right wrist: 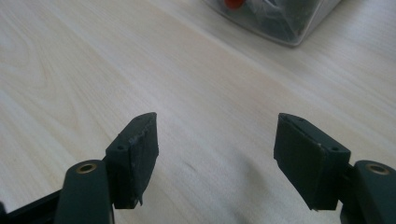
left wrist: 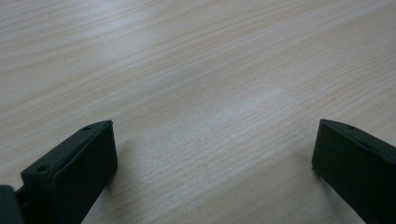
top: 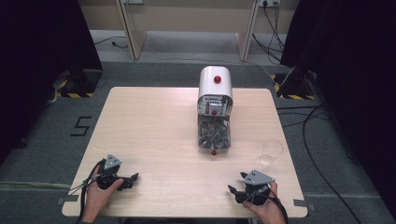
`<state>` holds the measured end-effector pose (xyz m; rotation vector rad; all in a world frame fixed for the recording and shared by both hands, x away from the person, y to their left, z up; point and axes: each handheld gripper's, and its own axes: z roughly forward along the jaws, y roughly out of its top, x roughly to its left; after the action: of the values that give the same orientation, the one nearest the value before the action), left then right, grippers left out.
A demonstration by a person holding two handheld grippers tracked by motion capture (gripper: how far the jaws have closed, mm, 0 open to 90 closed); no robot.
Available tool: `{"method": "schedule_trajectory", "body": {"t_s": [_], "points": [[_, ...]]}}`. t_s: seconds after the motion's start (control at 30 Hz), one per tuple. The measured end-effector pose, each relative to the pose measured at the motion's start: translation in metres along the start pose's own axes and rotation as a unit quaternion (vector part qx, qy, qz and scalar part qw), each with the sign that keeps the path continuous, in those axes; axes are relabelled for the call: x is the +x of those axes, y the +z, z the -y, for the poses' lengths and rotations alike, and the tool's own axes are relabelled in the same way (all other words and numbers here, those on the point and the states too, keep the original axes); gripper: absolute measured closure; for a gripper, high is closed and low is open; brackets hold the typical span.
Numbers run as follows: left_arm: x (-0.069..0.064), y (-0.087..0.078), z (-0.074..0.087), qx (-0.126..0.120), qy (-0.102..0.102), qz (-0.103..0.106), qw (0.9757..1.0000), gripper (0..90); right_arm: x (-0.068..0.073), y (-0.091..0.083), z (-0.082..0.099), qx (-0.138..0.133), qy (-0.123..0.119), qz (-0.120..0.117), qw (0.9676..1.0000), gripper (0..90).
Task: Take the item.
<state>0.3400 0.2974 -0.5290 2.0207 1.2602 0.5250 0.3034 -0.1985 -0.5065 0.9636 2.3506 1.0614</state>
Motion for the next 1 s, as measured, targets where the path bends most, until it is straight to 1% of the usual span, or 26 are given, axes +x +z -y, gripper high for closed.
{"method": "schedule_trajectory", "body": {"t_s": [0.1, 0.2, 0.4, 0.53, 0.63, 0.73, 1.0], "points": [[0.000, 0.000, 0.000, 0.000, 0.000, 0.000, 1.0000, 0.0, -0.002, 0.000, -0.007, -0.011, -0.003, 0.004, 0.9999, 32.5], [0.000, 0.000, 0.000, 0.000, 0.000, 0.000, 1.0000, 0.0, -0.003, 0.001, -0.010, -0.018, -0.002, 0.007, 0.9998, 33.7], [0.000, 0.000, 0.000, 0.000, 0.000, 0.000, 1.0000, 0.0, -0.001, 0.003, -0.014, -0.024, -0.001, 0.004, 0.9997, 34.5], [0.000, 0.000, 0.000, 0.000, 0.000, 0.000, 1.0000, 0.0, -0.003, 0.003, -0.019, -0.031, 0.001, 0.005, 0.9995, 35.4], [0.000, 0.000, 0.000, 0.000, 0.000, 0.000, 1.0000, 0.0, -0.004, 0.005, -0.021, -0.034, 0.002, 0.003, 0.9994, 35.7], [0.000, 0.000, 0.000, 0.000, 0.000, 0.000, 1.0000, 0.0, -0.004, 0.007, -0.025, -0.037, -0.001, -0.004, 0.9993, 35.9], [0.000, 0.000, 0.000, 0.000, 0.000, 0.000, 1.0000, 0.0, -0.004, 0.012, -0.039, -0.045, -0.007, -0.007, 0.9989, 37.9]]}}
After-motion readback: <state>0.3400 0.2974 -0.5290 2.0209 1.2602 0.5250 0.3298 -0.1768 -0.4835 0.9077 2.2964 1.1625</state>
